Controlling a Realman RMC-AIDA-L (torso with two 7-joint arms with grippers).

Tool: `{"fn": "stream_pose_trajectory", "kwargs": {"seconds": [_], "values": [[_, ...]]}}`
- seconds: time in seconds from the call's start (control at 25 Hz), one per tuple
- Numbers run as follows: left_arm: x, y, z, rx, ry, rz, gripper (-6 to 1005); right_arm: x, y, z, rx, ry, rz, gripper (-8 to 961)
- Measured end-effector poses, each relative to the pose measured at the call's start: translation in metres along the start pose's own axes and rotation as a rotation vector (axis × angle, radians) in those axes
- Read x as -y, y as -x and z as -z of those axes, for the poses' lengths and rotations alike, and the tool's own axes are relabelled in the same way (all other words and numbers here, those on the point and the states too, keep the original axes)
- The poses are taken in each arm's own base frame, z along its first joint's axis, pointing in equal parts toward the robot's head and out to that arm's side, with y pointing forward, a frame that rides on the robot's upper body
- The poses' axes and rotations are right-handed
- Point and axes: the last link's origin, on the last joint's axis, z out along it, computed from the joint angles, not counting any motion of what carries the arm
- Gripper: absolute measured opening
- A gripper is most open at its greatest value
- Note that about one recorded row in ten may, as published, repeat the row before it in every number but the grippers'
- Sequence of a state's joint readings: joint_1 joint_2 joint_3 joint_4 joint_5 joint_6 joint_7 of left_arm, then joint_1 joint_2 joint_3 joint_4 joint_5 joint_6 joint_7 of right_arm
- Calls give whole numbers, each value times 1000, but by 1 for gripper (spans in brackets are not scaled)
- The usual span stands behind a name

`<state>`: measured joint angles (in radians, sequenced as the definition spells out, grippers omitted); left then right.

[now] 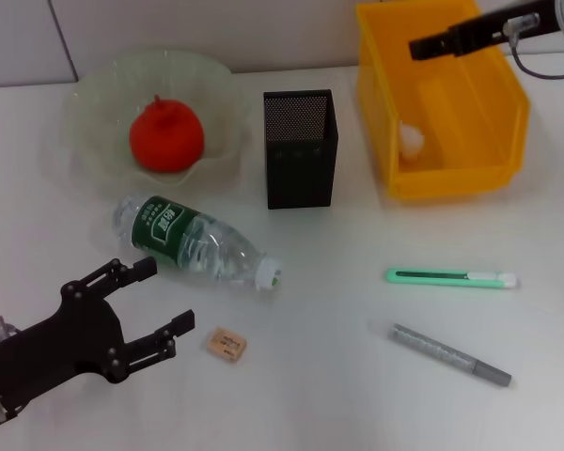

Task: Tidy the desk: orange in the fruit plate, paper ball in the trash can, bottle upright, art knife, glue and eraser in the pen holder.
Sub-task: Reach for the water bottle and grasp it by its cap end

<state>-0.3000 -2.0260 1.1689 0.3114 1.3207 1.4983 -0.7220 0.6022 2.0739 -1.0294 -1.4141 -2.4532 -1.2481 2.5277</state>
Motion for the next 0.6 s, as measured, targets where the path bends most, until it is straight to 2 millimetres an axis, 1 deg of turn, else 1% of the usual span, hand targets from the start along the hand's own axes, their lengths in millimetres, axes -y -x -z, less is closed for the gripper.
{"fn": "stream_pose_trajectory", "kwargs": {"seconds": [0.04,0.16,0.2,0.24,0.36,0.4,0.44,0.48,0.52,0.56,0.6], "values": [[0,0,0,0,0,0,807,0,0,0,0,0,0,711],[0,0,1,-1,-4,2,807,-8,-3,11,109,96,35,711],[0,0,2,-1,-6,2,807,-12,-9,19,190,163,61,711],[0,0,2,-2,-7,3,806,-12,-9,19,190,163,61,711],[0,0,2,-4,-7,3,806,-15,-22,28,310,247,91,711],[0,0,2,-4,-7,3,806,-15,-37,33,385,290,108,711],[0,0,2,-4,-7,3,805,-15,-37,33,385,290,108,711],[0,0,2,-4,-7,3,805,-15,-43,36,419,307,114,711],[0,0,3,-2,-4,3,805,-15,-60,39,481,345,123,711],[0,0,3,-2,-4,3,805,-15,-60,39,481,345,123,711],[0,0,2,-1,-1,3,805,-16,-76,40,521,389,128,711]]}}
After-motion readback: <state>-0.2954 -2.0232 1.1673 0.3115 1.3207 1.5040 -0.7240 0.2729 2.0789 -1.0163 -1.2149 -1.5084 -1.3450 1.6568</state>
